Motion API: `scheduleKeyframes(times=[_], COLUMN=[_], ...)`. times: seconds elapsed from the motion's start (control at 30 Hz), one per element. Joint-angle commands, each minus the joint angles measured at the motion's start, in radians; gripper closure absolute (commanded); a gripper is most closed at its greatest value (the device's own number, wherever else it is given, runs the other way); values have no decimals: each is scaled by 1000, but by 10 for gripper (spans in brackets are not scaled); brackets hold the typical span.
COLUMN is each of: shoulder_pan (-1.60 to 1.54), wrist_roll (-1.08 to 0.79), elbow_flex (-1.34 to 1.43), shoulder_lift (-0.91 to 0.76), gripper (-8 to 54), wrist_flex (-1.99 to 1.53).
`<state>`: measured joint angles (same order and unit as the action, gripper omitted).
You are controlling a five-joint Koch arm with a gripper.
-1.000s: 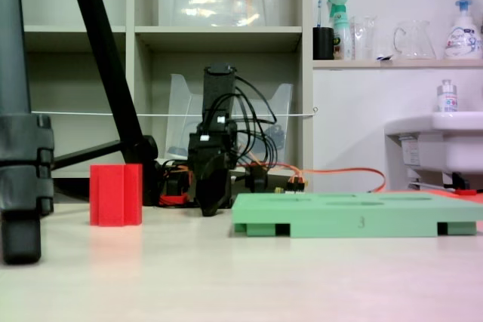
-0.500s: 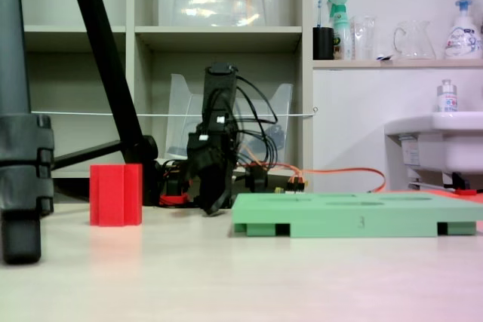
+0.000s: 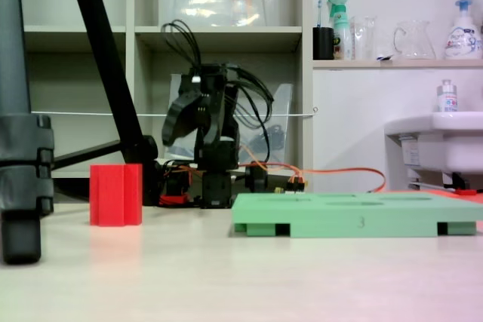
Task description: Put the cross columnar block into the corresponding hole
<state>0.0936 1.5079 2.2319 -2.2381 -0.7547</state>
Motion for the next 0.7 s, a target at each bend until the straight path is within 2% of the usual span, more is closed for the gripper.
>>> scheduleKeyframes(times=[0.0, 0.23, 0.37, 0.43, 0.5, 0.53, 0.67], shoulder_pan=[55, 213, 304, 324, 324, 330, 347], wrist_roll=[-9, -161, -267, -268, -262, -261, -284], elbow_flex=[-195, -465, -630, -638, -640, -637, -635], shoulder_lift=[12, 126, 282, 325, 370, 390, 436], gripper=[207, 241, 237, 131, -33, -67, -67], wrist_flex=[-181, -442, -604, -617, -621, -630, -591])
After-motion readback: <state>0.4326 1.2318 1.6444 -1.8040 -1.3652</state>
